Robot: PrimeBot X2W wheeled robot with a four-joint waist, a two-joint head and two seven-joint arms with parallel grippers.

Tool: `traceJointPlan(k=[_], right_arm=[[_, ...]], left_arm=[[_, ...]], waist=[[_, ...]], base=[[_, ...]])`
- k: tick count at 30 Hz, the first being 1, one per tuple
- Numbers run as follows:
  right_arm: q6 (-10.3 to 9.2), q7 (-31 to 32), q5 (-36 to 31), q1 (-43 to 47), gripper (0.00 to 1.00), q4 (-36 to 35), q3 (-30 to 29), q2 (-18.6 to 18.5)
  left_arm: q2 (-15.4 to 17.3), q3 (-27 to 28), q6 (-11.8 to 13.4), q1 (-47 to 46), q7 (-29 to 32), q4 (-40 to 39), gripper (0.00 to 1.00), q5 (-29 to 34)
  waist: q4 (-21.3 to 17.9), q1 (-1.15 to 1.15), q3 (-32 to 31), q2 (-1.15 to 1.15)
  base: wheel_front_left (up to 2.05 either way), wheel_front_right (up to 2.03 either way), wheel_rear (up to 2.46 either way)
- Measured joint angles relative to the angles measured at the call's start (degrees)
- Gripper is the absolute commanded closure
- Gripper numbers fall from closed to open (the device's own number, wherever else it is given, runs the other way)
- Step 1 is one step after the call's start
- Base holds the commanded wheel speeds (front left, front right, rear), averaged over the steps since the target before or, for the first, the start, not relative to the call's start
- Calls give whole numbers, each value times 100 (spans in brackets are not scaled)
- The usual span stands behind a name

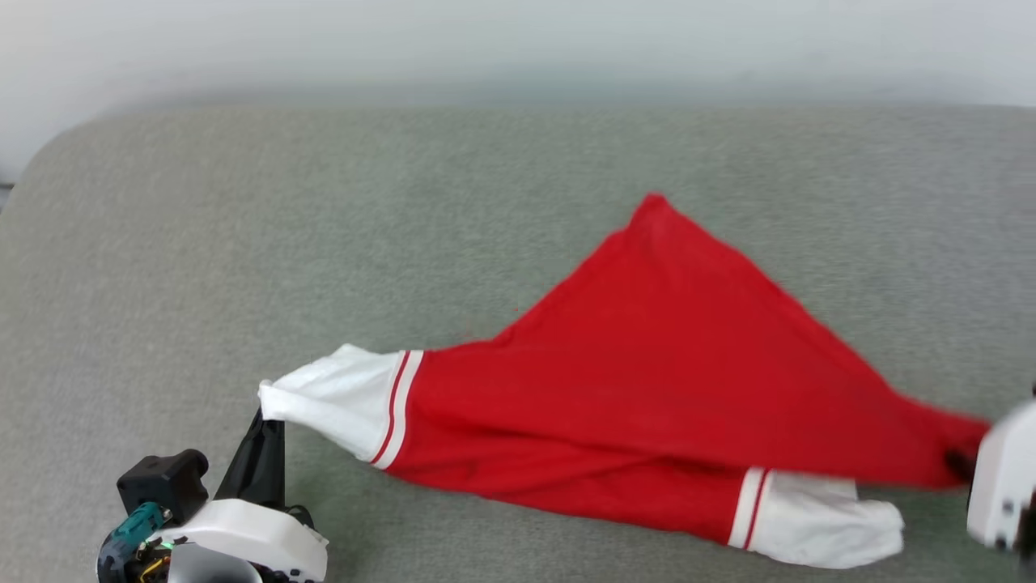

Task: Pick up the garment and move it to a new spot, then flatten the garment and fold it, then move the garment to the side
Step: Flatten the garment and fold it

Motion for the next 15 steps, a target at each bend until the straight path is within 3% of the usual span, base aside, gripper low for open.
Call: traceJointPlan(k=[6, 12, 13, 14, 15], right_arm=[[0, -44, -20, 1344, 100, -756, -376, 705], [0, -154, 126, 2195, 100, -901, -471, 1085], [0, -271, 170, 2251, 58, -873, -491, 1100], [-1, -430, 223, 2277, 0, -843, -492, 1101], [-1, -648, 353, 2280, 0, -783, -471, 1101]], left_arm=[[134, 69, 15, 138, 141, 22, 100, -79], [237, 119, 27, 192, 215, 89, 100, -124], [238, 109, 29, 192, 241, 80, 100, -124], [237, 100, 33, 192, 254, 71, 100, -124], [236, 92, 41, 194, 257, 56, 100, -124]], waist=[[-225, 0, -202, 0], [-297, 0, -293, 0], [-306, 0, -299, 0], [-314, 0, -299, 0], [-320, 0, -295, 0]], base=[[0, 0, 0], [0, 0, 0], [0, 0, 0], [0, 0, 0], [0, 0, 0]])
